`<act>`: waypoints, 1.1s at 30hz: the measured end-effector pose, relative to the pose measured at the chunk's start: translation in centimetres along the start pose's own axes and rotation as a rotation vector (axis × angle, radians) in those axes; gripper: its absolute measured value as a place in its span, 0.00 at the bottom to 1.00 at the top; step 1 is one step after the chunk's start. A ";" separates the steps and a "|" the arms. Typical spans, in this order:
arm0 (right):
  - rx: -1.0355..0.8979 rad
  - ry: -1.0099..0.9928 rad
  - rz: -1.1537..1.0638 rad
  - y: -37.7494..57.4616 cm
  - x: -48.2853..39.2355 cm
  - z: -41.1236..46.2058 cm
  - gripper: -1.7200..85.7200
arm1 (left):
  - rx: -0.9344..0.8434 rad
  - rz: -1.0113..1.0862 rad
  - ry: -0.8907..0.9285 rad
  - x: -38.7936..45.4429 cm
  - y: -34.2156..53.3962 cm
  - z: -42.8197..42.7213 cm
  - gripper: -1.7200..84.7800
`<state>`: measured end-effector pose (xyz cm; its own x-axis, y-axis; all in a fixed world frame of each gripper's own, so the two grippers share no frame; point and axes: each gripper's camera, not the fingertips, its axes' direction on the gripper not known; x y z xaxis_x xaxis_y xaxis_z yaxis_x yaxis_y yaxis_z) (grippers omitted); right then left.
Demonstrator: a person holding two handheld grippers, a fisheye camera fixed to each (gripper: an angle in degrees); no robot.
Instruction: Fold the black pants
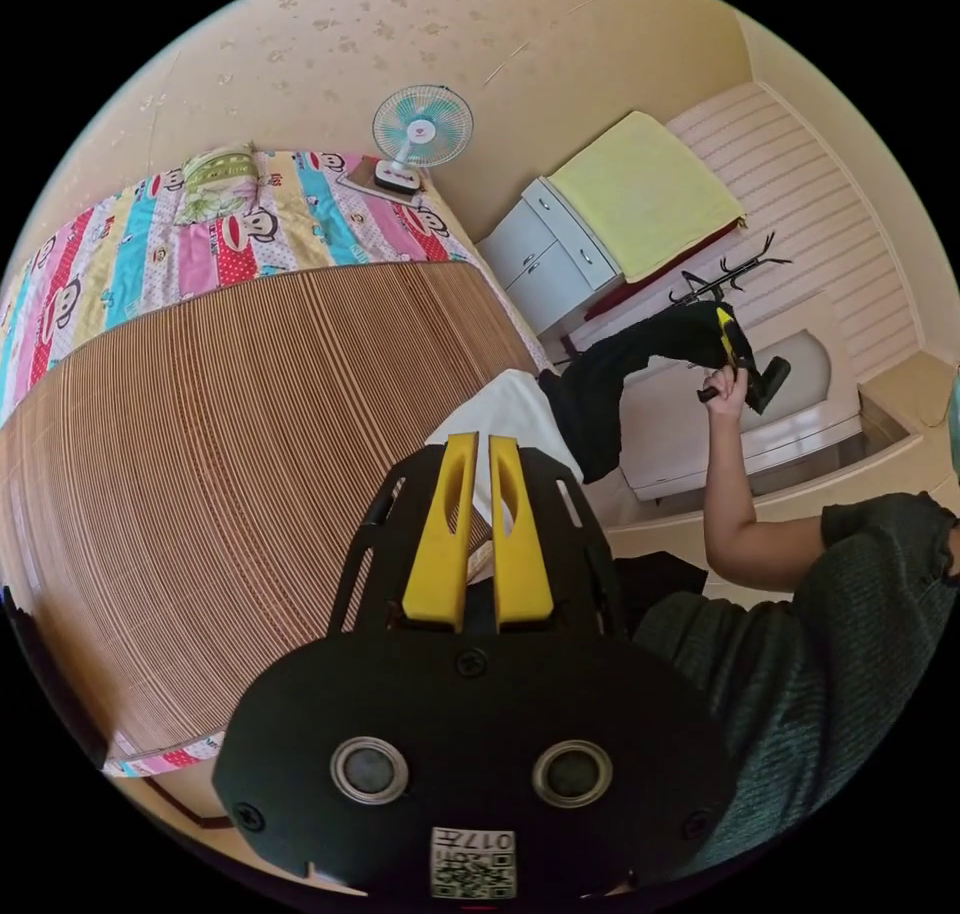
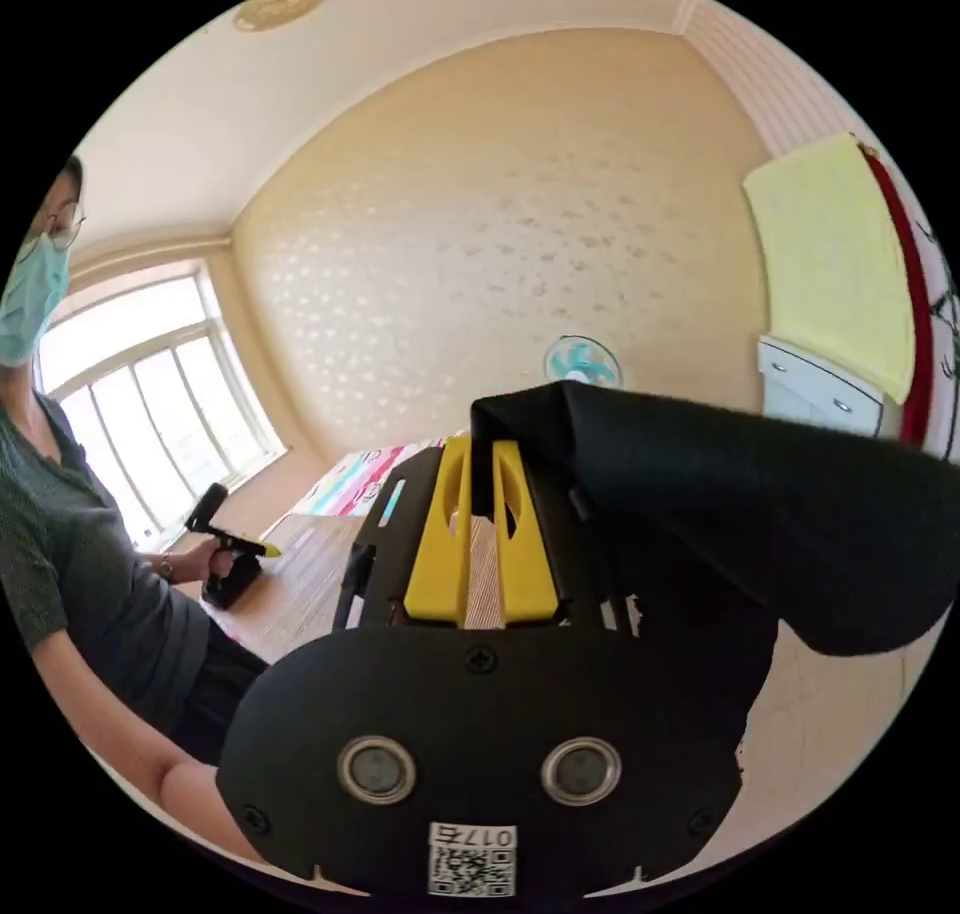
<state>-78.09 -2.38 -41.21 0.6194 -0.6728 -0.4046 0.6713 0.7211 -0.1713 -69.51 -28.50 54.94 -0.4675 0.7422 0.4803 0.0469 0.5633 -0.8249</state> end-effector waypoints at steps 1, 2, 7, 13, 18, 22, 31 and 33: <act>-0.056 -0.138 -0.089 -1.0 -2.2 2.6 0.06 | 0.006 0.006 0.004 0.3 -0.1 0.3 0.03; -0.071 -0.205 -0.106 -1.2 -3.1 4.0 0.06 | 0.017 0.017 0.014 1.0 -0.3 0.9 0.03; -0.155 -0.548 0.277 7.6 -5.2 16.7 0.06 | -0.013 0.040 -0.017 2.3 -0.6 3.0 0.04; -0.074 0.167 0.988 28.0 -2.4 8.5 0.11 | 0.000 -0.058 -0.062 0.7 1.2 3.3 0.07; 0.033 0.307 1.143 36.3 -0.5 3.0 0.17 | -0.078 -0.079 -0.079 0.9 2.5 6.5 0.11; -0.013 0.329 1.247 39.7 3.0 5.2 0.14 | -0.136 -0.015 -0.054 3.1 1.8 9.6 0.13; -0.003 -0.050 0.589 25.1 -13.9 12.3 0.05 | -0.147 0.301 -0.088 14.0 -1.4 14.3 0.19; -0.114 -0.118 0.424 21.4 -20.7 16.2 0.05 | -0.086 0.396 -0.137 17.6 -2.0 14.0 0.24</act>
<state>-69.93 24.31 -22.00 0.8766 -0.3233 -0.3565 0.3030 0.9463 -0.1130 -90.15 -21.64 60.83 -0.5115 0.8553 0.0824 0.3169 0.2769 -0.9071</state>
